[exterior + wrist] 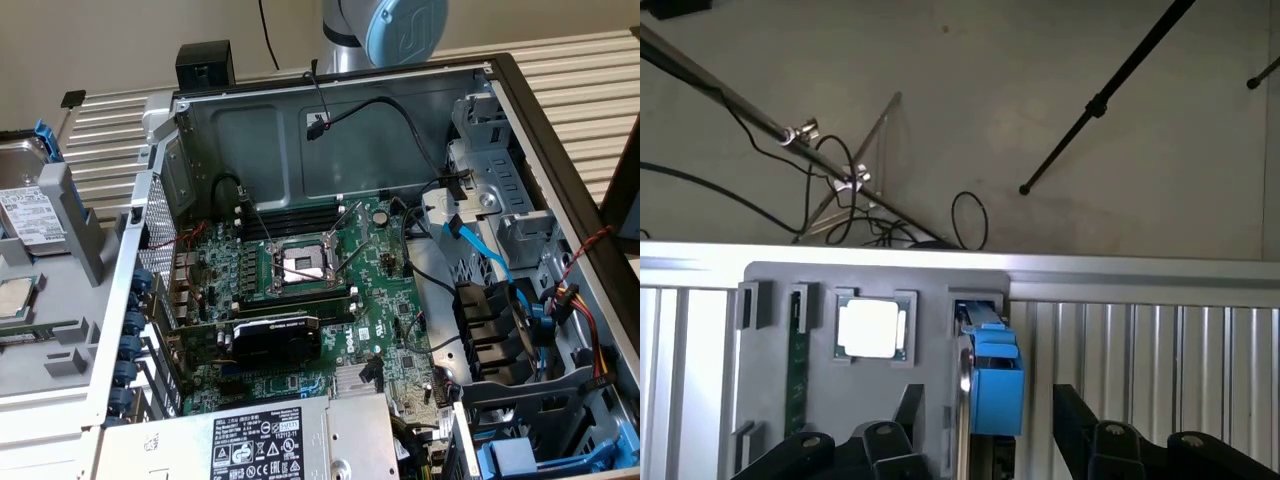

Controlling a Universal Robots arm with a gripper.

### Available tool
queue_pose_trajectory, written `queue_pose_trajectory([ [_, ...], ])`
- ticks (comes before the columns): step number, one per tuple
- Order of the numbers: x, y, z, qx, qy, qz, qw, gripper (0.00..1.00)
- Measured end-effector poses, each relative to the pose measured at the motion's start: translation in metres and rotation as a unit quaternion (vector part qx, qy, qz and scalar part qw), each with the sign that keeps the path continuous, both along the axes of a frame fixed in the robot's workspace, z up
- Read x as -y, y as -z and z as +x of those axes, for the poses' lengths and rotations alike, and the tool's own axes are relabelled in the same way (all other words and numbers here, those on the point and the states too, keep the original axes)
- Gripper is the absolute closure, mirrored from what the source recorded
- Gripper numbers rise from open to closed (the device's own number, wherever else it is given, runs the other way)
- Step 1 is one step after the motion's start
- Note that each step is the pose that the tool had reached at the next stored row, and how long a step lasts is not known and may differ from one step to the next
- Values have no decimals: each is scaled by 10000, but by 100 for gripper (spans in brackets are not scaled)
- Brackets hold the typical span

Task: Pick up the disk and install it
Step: 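Pick up the disk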

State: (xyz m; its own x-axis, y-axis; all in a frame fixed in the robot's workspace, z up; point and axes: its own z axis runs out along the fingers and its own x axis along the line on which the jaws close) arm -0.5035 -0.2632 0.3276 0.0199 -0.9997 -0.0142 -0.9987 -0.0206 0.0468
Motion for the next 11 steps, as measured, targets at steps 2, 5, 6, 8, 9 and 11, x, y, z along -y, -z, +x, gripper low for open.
queue_pose_trajectory([
  [2, -36, 19, 0, -4, 1, -13, 10000, 38],
  [5, -64, 37, 0, -5, 1, -151, 9999, 38],
  [6, -69, 38, 0, -6, 1, -226, 9997, 38],
  [8, -77, 48, -9, 1, 1, -300, 9996, 38],
  [9, -76, 54, -15, 8, 1, -303, 9995, 38],
  [11, -77, 71, -31, 31, 2, -303, 9995, 38],
])
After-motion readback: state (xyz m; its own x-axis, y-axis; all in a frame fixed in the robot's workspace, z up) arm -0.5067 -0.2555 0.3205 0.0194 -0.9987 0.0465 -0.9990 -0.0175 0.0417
